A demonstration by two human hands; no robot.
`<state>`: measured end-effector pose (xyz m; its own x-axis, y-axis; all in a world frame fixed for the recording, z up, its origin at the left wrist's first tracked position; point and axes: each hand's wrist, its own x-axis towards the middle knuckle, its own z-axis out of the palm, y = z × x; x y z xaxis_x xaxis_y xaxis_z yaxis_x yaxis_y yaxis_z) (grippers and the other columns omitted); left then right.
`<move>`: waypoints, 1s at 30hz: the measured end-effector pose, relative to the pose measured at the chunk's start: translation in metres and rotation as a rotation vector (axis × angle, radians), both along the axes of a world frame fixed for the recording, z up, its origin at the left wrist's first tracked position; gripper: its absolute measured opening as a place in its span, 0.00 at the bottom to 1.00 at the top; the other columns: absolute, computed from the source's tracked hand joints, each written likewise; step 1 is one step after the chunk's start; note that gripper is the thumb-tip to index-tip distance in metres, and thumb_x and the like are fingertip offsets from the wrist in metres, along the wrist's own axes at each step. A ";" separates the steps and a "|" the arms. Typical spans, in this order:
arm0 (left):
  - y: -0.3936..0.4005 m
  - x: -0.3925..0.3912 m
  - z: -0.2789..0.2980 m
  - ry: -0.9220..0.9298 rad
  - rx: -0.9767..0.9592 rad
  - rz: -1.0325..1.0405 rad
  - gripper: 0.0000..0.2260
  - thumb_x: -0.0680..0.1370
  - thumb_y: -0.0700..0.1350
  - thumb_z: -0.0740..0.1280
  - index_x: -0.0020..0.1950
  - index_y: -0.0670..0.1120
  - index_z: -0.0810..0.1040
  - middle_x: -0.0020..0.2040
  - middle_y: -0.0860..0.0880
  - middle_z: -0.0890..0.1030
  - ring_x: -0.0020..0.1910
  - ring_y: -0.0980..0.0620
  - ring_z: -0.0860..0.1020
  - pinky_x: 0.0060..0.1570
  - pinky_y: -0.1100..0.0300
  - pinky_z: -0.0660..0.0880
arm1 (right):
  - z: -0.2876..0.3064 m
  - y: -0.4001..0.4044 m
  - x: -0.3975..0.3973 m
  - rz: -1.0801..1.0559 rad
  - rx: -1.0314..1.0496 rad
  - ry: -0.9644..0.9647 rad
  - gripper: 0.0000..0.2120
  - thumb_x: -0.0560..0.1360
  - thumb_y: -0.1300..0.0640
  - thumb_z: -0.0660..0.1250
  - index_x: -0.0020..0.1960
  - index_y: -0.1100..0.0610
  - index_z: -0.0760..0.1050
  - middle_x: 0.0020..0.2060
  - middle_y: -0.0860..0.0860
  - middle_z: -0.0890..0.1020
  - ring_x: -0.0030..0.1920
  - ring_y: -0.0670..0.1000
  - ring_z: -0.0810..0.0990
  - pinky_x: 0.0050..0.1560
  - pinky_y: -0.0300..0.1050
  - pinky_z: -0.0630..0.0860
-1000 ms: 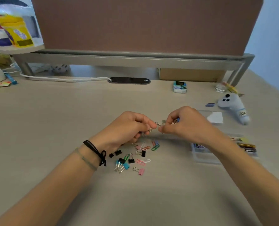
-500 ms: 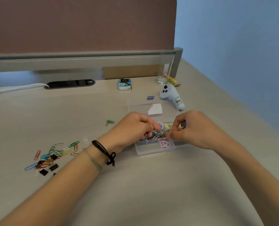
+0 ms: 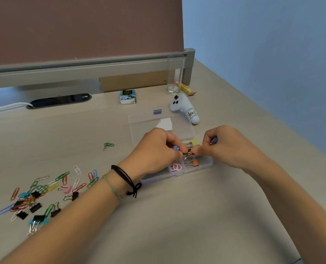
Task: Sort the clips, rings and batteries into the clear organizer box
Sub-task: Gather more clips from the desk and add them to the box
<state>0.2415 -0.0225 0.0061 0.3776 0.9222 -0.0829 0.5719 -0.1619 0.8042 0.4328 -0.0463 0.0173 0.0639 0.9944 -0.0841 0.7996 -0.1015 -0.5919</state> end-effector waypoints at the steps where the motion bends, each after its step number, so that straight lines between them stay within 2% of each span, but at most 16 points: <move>1: 0.000 0.004 0.000 0.017 0.020 -0.002 0.06 0.74 0.40 0.74 0.45 0.51 0.88 0.39 0.42 0.82 0.35 0.48 0.77 0.36 0.59 0.76 | 0.001 0.001 0.002 -0.020 -0.014 0.068 0.18 0.71 0.47 0.75 0.30 0.55 0.74 0.23 0.44 0.70 0.27 0.43 0.69 0.31 0.39 0.62; 2: -0.001 0.008 0.000 0.032 0.036 -0.005 0.06 0.73 0.40 0.74 0.46 0.51 0.87 0.41 0.42 0.83 0.36 0.47 0.79 0.37 0.59 0.78 | 0.001 0.002 0.004 -0.036 -0.030 0.133 0.18 0.73 0.48 0.73 0.30 0.55 0.73 0.24 0.45 0.70 0.26 0.43 0.67 0.31 0.39 0.62; 4: -0.002 0.016 -0.002 0.057 0.055 -0.018 0.08 0.72 0.39 0.74 0.47 0.51 0.86 0.40 0.46 0.82 0.32 0.52 0.78 0.33 0.65 0.76 | 0.002 0.003 0.007 -0.050 -0.062 0.249 0.15 0.75 0.52 0.70 0.31 0.55 0.74 0.26 0.48 0.72 0.27 0.46 0.67 0.33 0.42 0.62; 7: -0.005 0.027 -0.005 0.113 0.103 -0.026 0.11 0.72 0.36 0.71 0.49 0.50 0.84 0.39 0.53 0.81 0.29 0.61 0.75 0.32 0.71 0.72 | 0.003 0.003 0.011 -0.046 -0.085 0.322 0.09 0.75 0.61 0.64 0.39 0.58 0.81 0.27 0.48 0.76 0.26 0.46 0.68 0.32 0.41 0.65; 9: -0.007 0.033 -0.008 0.147 0.150 -0.020 0.11 0.72 0.35 0.71 0.48 0.50 0.84 0.38 0.54 0.82 0.30 0.61 0.74 0.34 0.68 0.72 | 0.003 0.002 0.012 -0.042 -0.076 0.333 0.11 0.75 0.65 0.61 0.44 0.58 0.82 0.29 0.49 0.77 0.25 0.42 0.70 0.32 0.37 0.66; 12: -0.011 0.035 -0.009 0.192 0.224 -0.048 0.12 0.71 0.36 0.71 0.49 0.51 0.84 0.41 0.54 0.82 0.35 0.59 0.75 0.39 0.62 0.73 | 0.000 0.001 0.013 -0.029 -0.054 0.354 0.11 0.73 0.68 0.64 0.49 0.58 0.81 0.29 0.52 0.82 0.30 0.46 0.73 0.39 0.44 0.70; 14: -0.014 0.033 -0.007 0.213 0.256 -0.054 0.14 0.71 0.36 0.71 0.52 0.52 0.84 0.46 0.54 0.82 0.42 0.55 0.78 0.43 0.60 0.76 | -0.002 0.000 0.015 -0.008 -0.046 0.363 0.09 0.72 0.68 0.68 0.49 0.58 0.80 0.30 0.52 0.83 0.33 0.48 0.75 0.41 0.46 0.70; 16: -0.015 0.031 -0.005 0.194 0.243 -0.039 0.17 0.71 0.35 0.71 0.54 0.53 0.84 0.49 0.54 0.82 0.46 0.54 0.79 0.47 0.59 0.78 | -0.003 0.000 0.015 0.004 -0.032 0.353 0.07 0.71 0.67 0.70 0.46 0.57 0.81 0.30 0.50 0.83 0.33 0.46 0.75 0.40 0.43 0.70; 18: -0.016 0.028 -0.002 0.154 0.209 -0.021 0.19 0.70 0.33 0.71 0.54 0.54 0.83 0.49 0.54 0.82 0.46 0.54 0.80 0.48 0.58 0.79 | -0.003 0.000 0.014 0.019 -0.008 0.317 0.06 0.70 0.66 0.73 0.41 0.55 0.83 0.30 0.48 0.80 0.31 0.44 0.73 0.36 0.38 0.68; 21: -0.018 0.027 0.000 0.093 0.165 -0.012 0.21 0.69 0.30 0.68 0.52 0.53 0.83 0.47 0.54 0.81 0.45 0.54 0.81 0.46 0.57 0.81 | -0.004 0.000 0.014 0.035 0.018 0.281 0.06 0.69 0.64 0.75 0.38 0.53 0.83 0.29 0.48 0.76 0.30 0.45 0.70 0.34 0.38 0.65; 24: -0.021 0.028 -0.001 0.071 0.180 -0.029 0.22 0.69 0.28 0.65 0.52 0.52 0.83 0.46 0.52 0.81 0.45 0.52 0.82 0.45 0.55 0.81 | -0.006 0.001 0.016 0.032 0.015 0.295 0.08 0.68 0.66 0.74 0.38 0.53 0.84 0.30 0.49 0.77 0.31 0.46 0.70 0.35 0.39 0.67; 27: -0.023 0.029 -0.002 0.081 0.207 -0.060 0.22 0.69 0.28 0.64 0.54 0.50 0.83 0.47 0.51 0.81 0.46 0.51 0.82 0.50 0.52 0.81 | -0.006 0.000 0.019 0.035 -0.009 0.322 0.10 0.67 0.69 0.72 0.41 0.55 0.84 0.32 0.51 0.80 0.32 0.46 0.74 0.38 0.42 0.71; 30: -0.023 0.028 -0.003 0.130 0.264 -0.056 0.21 0.69 0.29 0.66 0.54 0.50 0.83 0.48 0.51 0.81 0.46 0.53 0.81 0.50 0.53 0.79 | -0.006 -0.001 0.021 0.036 -0.013 0.341 0.13 0.67 0.72 0.71 0.44 0.56 0.84 0.34 0.53 0.81 0.32 0.46 0.76 0.36 0.37 0.73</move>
